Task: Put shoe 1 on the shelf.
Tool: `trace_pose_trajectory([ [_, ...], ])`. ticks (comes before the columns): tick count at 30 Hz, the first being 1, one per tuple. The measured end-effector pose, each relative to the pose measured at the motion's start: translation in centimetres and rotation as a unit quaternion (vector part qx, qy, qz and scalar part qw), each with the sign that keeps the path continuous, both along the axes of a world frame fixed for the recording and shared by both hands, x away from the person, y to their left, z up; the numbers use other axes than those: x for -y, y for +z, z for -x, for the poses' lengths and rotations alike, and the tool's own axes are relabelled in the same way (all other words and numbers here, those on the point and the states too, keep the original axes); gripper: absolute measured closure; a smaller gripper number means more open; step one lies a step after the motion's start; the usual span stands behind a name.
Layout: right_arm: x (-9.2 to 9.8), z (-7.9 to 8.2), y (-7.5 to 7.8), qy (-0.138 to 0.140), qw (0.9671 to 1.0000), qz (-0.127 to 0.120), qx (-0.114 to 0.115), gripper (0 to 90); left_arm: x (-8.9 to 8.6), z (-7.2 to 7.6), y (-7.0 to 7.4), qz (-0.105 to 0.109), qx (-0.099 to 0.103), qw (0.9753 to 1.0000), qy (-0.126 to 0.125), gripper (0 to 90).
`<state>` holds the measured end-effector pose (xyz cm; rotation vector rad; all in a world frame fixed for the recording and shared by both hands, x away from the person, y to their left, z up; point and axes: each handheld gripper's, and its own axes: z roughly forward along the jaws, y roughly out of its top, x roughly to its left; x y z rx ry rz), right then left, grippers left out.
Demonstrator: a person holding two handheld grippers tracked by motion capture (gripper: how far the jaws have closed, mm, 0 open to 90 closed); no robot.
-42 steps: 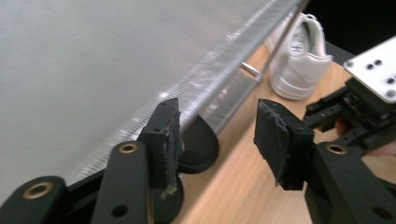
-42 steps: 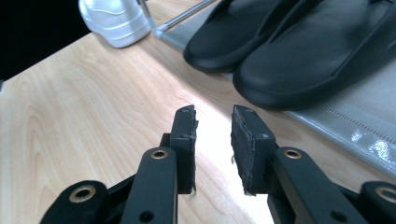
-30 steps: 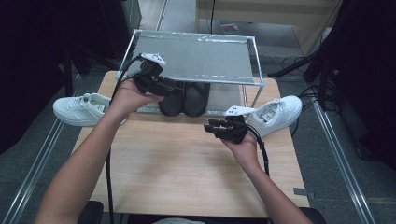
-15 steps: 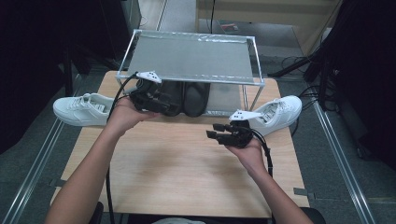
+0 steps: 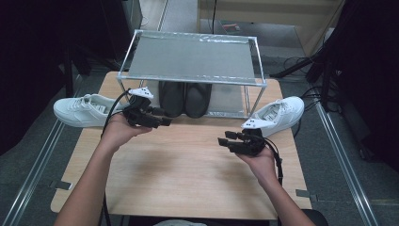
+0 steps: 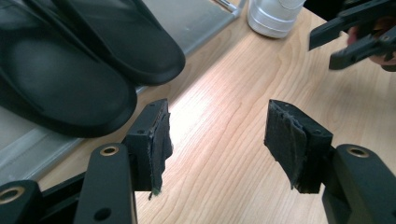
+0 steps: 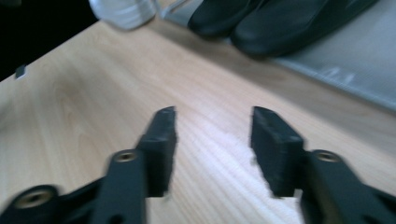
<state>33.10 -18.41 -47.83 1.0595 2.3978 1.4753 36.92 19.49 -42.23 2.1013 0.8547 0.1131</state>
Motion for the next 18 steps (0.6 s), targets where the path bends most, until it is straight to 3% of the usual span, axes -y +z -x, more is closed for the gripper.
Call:
trace_pose_trajectory([
  [2, 0.1, 0.3, 0.3, -0.006, 0.9999, 0.004, 0.015, 58.6, -0.3, 0.4, -0.3, 0.007, -0.004, 1.0, 0.0, 40.7],
  [5, 0.1, 0.3, 0.1, 0.001, 0.9999, -0.005, 0.01, 56.8, -1.0, 0.9, -0.7, 0.006, -0.001, 1.0, 0.003, 40.6],
  [10, -0.2, 0.7, -0.7, 0.014, 0.9985, 0.039, 0.036, 60.1, -2.2, 1.2, -1.2, 0.002, -0.007, 0.9998, 0.019, 40.2],
  [14, 0.0, 0.6, -0.5, 0.003, 0.9988, 0.036, 0.035, 62.7, -3.1, 1.4, -1.5, 0.003, -0.007, 0.9996, 0.027, 39.4],
  [18, 0.5, 0.1, -0.5, 0.002, 0.9999, 0.012, 0.005, 61.4, -4.0, 1.6, -1.7, -0.005, -0.006, 0.9991, 0.041, 39.3],
])
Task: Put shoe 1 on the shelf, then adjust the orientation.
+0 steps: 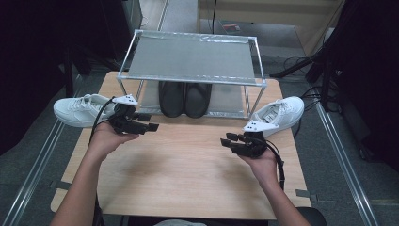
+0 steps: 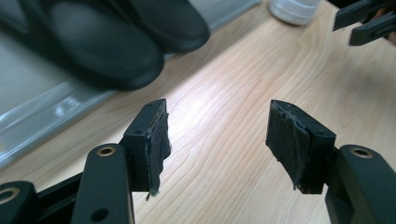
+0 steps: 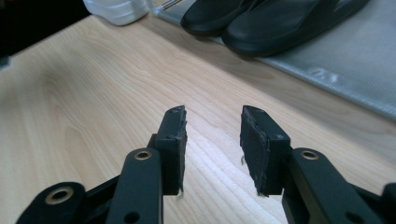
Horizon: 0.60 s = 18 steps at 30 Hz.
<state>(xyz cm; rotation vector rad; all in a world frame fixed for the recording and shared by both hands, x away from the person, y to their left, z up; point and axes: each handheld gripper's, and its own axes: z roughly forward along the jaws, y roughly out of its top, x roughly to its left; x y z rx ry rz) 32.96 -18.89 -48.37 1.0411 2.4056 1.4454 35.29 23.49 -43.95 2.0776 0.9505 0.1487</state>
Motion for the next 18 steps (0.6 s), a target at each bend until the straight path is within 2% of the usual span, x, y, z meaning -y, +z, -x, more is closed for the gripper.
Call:
trace_pose_trajectory([
  [9, 0.2, -0.5, 0.5, 0.003, 0.9998, 0.0, 0.021, 57.4, -2.4, 0.4, -0.2, 0.011, -0.002, 0.9995, 0.03, 39.8],
  [11, 0.4, -0.7, 0.5, 0.002, 0.9998, -0.001, 0.018, 57.4, -3.0, 0.5, -0.2, 0.015, 0.001, 0.9991, 0.04, 40.0],
  [14, 0.5, -0.8, 0.5, 0.002, 0.9999, 0.0, 0.015, 57.3, -4.0, 0.6, -0.2, 0.009, 0.002, 0.9983, 0.058, 40.1],
  [18, 0.4, -1.0, 0.4, 0.002, 0.9997, 0.014, 0.018, 57.2, -5.3, 0.7, -0.1, 0.017, -0.002, 0.9975, 0.069, 39.8],
])
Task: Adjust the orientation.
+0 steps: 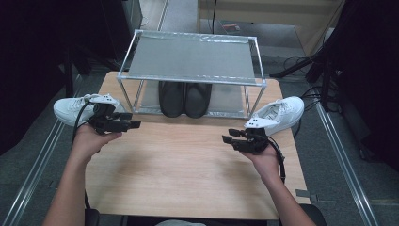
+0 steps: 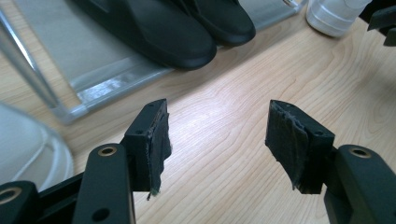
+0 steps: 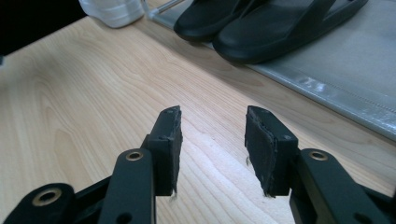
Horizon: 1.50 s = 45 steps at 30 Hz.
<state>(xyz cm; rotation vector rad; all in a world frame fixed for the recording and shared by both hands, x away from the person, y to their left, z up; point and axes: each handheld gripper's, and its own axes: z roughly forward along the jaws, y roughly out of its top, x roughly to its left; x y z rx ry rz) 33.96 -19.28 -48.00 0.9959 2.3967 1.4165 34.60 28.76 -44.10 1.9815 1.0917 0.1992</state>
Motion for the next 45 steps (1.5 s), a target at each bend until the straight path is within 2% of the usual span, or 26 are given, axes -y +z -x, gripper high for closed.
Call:
trace_pose_trajectory([
  [2, 0.0, -0.1, 0.1, 0.002, 1.0, 0.008, 0.002, 57.6, -0.7, 0.0, 0.1, -0.007, 0.0, 0.9999, 0.009, 39.9],
  [5, 0.1, -0.2, 0.1, 0.0, 1.0, -0.001, -0.001, 57.6, -1.6, -0.1, 0.1, -0.004, 0.002, 0.9998, 0.019, 39.9],
  [12, 0.1, -0.4, -0.2, 0.001, 0.9999, -0.002, -0.012, 56.7, -3.5, -0.6, 0.3, -0.007, 0.007, 0.9989, 0.046, 40.6],
  [20, 0.0, -0.5, -0.4, 0.001, 0.9998, 0.005, -0.018, 56.1, -5.2, -2.0, 0.3, -0.012, 0.004, 0.9976, 0.068, 41.5],
  [22, -0.1, -0.5, -0.5, 0.001, 0.9998, 0.007, -0.019, 56.1, -5.4, -2.5, 0.3, -0.02, 0.004, 0.9971, 0.073, 41.8],
  [25, 0.0, -0.3, -0.6, -0.003, 0.9997, 0.01, -0.022, 56.0, -5.9, -3.5, 0.1, -0.02, 0.002, 0.9964, 0.082, 42.5],
  [29, 0.4, 0.0, -0.7, -0.011, 0.9997, 0.011, -0.021, 55.7, -6.3, -4.7, -0.6, -0.027, -0.01, 0.9956, 0.089, 45.2],
  [31, 0.7, 0.2, -0.7, -0.016, 0.9995, 0.013, -0.023, 55.7, -6.5, -5.2, -1.2, -0.034, -0.023, 0.9946, 0.096, 50.0],
  [33, 0.9, 0.4, -0.8, -0.02, 0.9994, 0.012, -0.024, 55.7, -6.5, -5.8, -1.7, -0.044, -0.036, 0.9937, 0.096, 55.2],
  [38, 1.4, 0.7, -0.8, -0.028, 0.9993, 0.015, -0.021, 55.6, -6.3, -6.8, -2.9, -0.055, -0.058, 0.9921, 0.097, 56.8],
  [40, 1.6, 0.9, -0.8, -0.03, 0.9992, 0.016, -0.021, 55.5, -6.3, -7.1, -3.4, -0.059, -0.068, 0.9916, 0.093, 61.3],
  [42, 1.8, 1.0, -0.8, -0.032, 0.9991, 0.015, -0.022, 55.4, -6.4, -7.3, -4.0, -0.05, -0.073, 0.9919, 0.09, 64.5],
  [43, 1.8, 1.0, -0.8, -0.033, 0.9991, 0.015, -0.023, 55.4, -6.4, -7.3, -4.3, -0.038, -0.079, 0.992, 0.091, 65.1],
  [45, 1.9, 1.0, -0.8, -0.036, 0.999, 0.015, -0.023, 55.3, -6.5, -7.4, -4.7, -0.029, -0.075, 0.9927, 0.09, 66.3],
])
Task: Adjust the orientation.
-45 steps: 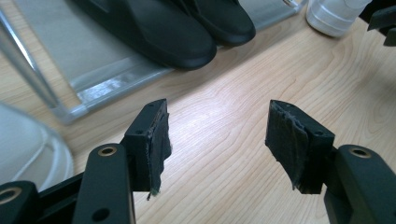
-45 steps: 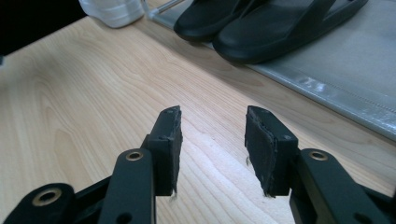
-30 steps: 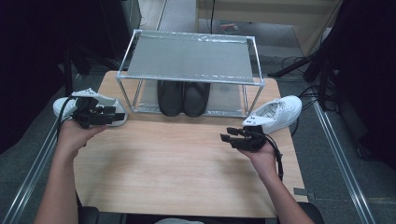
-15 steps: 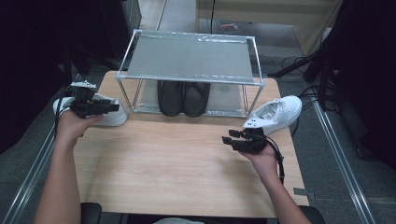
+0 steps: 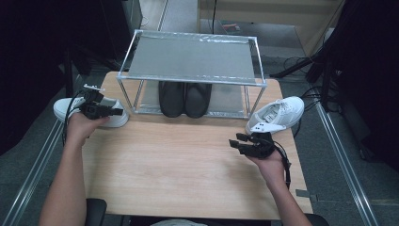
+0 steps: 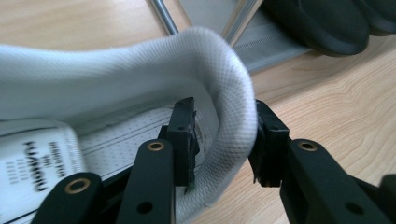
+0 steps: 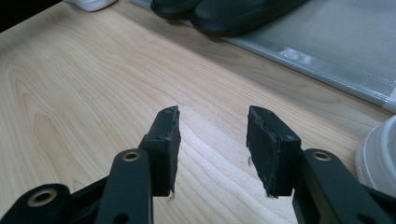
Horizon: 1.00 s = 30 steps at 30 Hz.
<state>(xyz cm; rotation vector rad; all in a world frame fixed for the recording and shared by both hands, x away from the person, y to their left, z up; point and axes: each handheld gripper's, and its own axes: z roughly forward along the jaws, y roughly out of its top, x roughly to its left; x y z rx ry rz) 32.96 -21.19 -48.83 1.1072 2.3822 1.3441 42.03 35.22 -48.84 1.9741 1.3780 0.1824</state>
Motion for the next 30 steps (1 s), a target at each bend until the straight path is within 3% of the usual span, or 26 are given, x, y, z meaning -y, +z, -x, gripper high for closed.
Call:
trace_pose_trajectory([
  [10, -0.4, -0.1, -0.3, 0.006, 1.0, 0.006, -0.006, 53.8, 0.2, 0.1, -0.7, 0.011, 0.002, 0.9999, 0.001, 69.6],
  [15, -0.4, -0.3, -0.4, 0.002, 0.9999, 0.002, -0.01, 53.8, 0.1, 0.4, -1.1, 0.017, 0.027, 0.9994, -0.011, 73.7],
  [20, -0.4, -0.2, -0.4, 0.004, 1.0, 0.001, -0.009, 53.6, 0.4, 0.5, -0.8, 0.001, 0.026, 0.9996, -0.013, 77.0],
  [24, -0.2, -0.3, -0.4, -0.002, 0.9999, -0.001, -0.013, 53.1, 0.9, 0.7, -0.2, -0.04, 0.032, 0.9986, -0.015, 77.5],
  [27, -0.2, -0.4, -0.4, -0.003, 0.9999, -0.002, -0.012, 53.0, 0.9, 1.0, 0.3, -0.047, 0.031, 0.9983, -0.011, 77.6],
  [30, -0.2, -0.4, -0.4, -0.004, 0.9999, -0.001, -0.013, 53.0, 1.3, 1.4, 0.9, -0.08, 0.039, 0.996, 0.001, 77.4],
])
